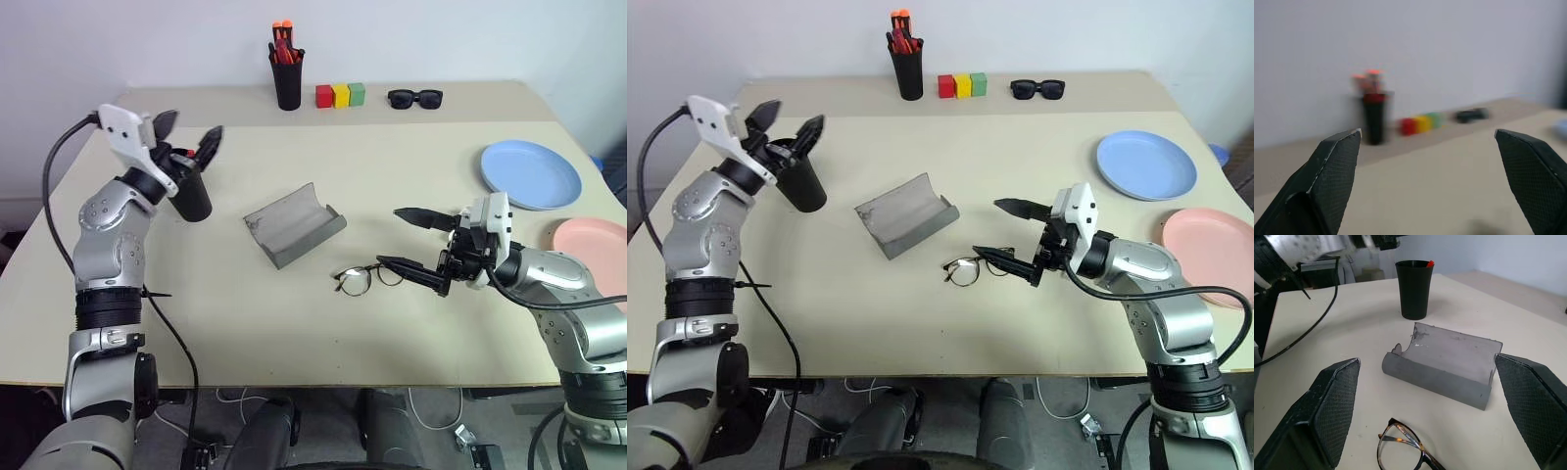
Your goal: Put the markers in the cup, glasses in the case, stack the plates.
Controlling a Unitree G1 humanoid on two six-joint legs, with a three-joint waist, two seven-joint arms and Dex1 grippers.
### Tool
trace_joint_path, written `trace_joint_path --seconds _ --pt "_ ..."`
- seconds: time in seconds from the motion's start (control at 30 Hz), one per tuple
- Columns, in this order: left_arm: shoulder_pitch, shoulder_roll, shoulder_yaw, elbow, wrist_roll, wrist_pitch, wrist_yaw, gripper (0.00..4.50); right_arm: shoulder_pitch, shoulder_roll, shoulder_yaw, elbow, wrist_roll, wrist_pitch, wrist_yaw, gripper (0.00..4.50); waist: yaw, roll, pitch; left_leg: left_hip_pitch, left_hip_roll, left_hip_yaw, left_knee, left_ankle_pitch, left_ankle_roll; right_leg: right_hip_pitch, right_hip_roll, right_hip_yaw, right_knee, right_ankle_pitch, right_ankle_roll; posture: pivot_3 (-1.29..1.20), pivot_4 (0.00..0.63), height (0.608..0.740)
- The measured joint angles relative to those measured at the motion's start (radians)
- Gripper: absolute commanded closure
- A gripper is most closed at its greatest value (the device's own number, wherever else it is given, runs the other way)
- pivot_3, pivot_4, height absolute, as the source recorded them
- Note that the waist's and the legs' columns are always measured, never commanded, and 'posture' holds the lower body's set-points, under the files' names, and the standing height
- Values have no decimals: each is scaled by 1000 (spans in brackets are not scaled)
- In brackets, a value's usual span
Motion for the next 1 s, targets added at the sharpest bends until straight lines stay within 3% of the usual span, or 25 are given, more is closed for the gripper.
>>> trace_joint_path --seconds 0.13,0.4,0.6,0.7,0.93,1.0 --pt "50 -6 -119 -54 -23 175 -51 23 -9 -31 -23 74 -28 -33 16 0 -2 0 0 1 -1 0 0 0 0 0 1 0 0 0 0 0 150 740" --pt "61 -133 -225 -15 19 263 1 23 4 -38 -46 64 -39 -49 11 0 0 0 0 0 1 1 2 0 0 0 4 3 0 1 -1 0 150 740" --pt "62 -120 -306 -2 77 354 -6 23 29 -36 -49 45 -39 -50 -7 0 1 0 0 0 1 2 2 0 0 0 5 4 0 2 0 0 150 740" --pt "62 -122 -322 -2 86 378 -8 739 29 -36 -49 45 -40 -55 -13 0 2 0 0 0 1 1 2 0 0 0 5 4 0 2 0 0 150 740" --pt "62 -155 -328 -21 86 450 3 4303 28 -28 -48 44 -42 -58 -30 0 2 0 0 0 1 1 2 0 0 0 5 5 0 2 0 0 150 740" --pt "61 -153 -334 -42 86 476 3 4413 27 -27 -47 44 -46 -60 -32 0 2 0 0 0 1 2 2 0 0 0 5 5 0 2 0 0 150 740"
